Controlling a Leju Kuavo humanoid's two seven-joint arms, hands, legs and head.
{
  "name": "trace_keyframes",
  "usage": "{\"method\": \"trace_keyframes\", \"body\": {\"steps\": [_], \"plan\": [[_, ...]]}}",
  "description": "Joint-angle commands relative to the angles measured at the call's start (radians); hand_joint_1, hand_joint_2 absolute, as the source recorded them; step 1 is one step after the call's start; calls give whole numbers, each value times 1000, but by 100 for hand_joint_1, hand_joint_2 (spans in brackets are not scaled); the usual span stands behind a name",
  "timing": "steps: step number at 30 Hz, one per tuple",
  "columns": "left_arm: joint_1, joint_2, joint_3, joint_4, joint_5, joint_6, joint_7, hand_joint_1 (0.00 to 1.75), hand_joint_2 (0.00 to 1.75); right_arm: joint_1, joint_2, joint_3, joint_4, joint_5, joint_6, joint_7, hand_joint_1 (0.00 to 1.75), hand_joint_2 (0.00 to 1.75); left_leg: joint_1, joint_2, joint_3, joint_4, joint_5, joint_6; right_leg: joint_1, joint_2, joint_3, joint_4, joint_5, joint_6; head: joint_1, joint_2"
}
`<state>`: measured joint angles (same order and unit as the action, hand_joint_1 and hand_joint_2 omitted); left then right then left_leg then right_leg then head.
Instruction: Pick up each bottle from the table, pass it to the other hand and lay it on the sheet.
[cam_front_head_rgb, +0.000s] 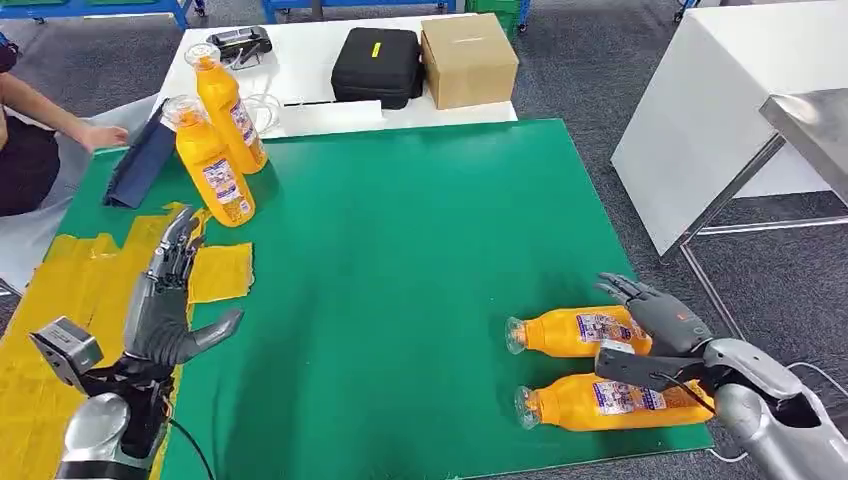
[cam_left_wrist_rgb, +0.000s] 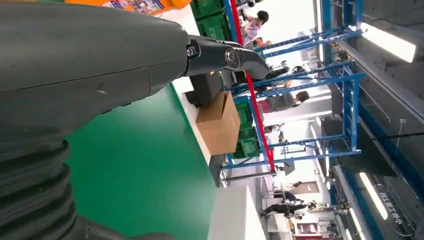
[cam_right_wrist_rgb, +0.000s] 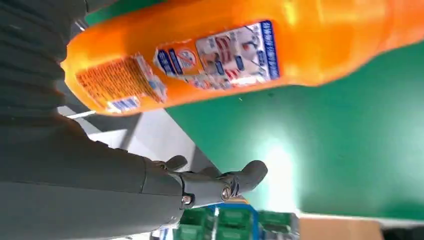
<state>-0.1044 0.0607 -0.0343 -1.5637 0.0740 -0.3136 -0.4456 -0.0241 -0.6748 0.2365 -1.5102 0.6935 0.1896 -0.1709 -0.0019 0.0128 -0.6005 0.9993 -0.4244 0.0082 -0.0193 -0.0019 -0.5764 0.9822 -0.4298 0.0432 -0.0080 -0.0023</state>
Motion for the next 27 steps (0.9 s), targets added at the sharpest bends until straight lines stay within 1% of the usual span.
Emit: {"method": "trace_keyframes", "body": {"steps": [1,3,4,7,8,11,12,16,18,19,20,21,22,23,24,27], "plan": [[3,-20,13,4,-1,0,9,0,175,-77,76,34,161,28,-11,45,0,175,3,1,5,0,-2,-1,3,2,6,-3,0,-3,0,0],[3,-23,14,3,-1,-1,12,0,175,-82,72,36,178,53,-13,71,0,175,5,1,8,1,-4,-2,5,4,8,-3,0,-5,0,0],[3,-23,14,3,-1,-1,12,0,175,-82,72,36,178,53,-13,71,0,175,2,1,3,-1,-1,-1,2,2,4,-2,1,-2,0,0],[4,-23,14,2,0,-1,12,0,175,-85,74,35,187,58,-14,76,0,175,3,-1,5,0,-1,-1,3,1,5,-2,0,-3,0,0],[4,-23,14,2,0,-1,12,0,175,-85,74,35,187,58,-14,76,0,175,2,-1,3,0,-1,-1,2,0,3,-2,0,-2,0,0],[5,-22,15,1,0,-1,12,0,175,-86,78,38,187,61,-15,79,0,175,2,0,5,0,-2,-1,2,2,5,-2,0,-3,0,0],[5,-23,15,1,0,-1,12,0,175,-88,79,38,191,65,-16,83,0,175,2,0,3,0,-1,-1,2,1,4,-2,0,-2,0,0],[12,-29,20,-4,1,-1,21,0,175,-119,106,46,250,140,-32,156,0,175,2,0,3,-1,-1,-1,1,1,3,-2,1,-2,0,0],[14,-32,21,-5,2,-2,23,0,175,-132,111,50,269,153,-33,168,0,175,2,1,4,-1,-1,-1,2,2,4,-2,1,-2,0,0],[15,-36,23,-4,4,-3,25,0,175,-141,117,45,283,154,-33,172,23,175,1,1,2,-1,0,-1,1,2,3,-2,1,-2,0,0],[16,-43,27,-5,9,-1,26,0,175,-145,121,40,292,157,-34,176,94,175,2,2,4,0,-1,-1,2,3,4,-2,1,-2,0,0],[17,-45,29,-7,10,-1,26,0,175,-146,121,39,294,161,-34,179,122,175,3,2,4,0,-1,-1,3,3,5,-3,1,-3,0,0],[17,-47,29,-7,13,-2,27,0,175,-146,122,36,295,164,-34,181,134,175,2,1,3,-1,0,-1,2,1,3,-2,1,-2,0,0],[16,-48,29,-5,15,-3,28,0,175,-151,116,43,298,169,-22,180,161,175,2,1,3,0,-1,-1,2,2,4,-2,1,-2,0,0],[15,-49,29,-3,15,-4,29,0,175,-153,113,44,300,170,-18,179,173,175,2,1,4,0,-1,-1,2,2,4,-2,0,-2,0,0],[11,-51,27,6,20,-8,29,0,175,-170,117,50,314,168,-9,173,175,175,2,0,3,0,-1,-1,2,1,3,-2,0,-2,0,0]]}}
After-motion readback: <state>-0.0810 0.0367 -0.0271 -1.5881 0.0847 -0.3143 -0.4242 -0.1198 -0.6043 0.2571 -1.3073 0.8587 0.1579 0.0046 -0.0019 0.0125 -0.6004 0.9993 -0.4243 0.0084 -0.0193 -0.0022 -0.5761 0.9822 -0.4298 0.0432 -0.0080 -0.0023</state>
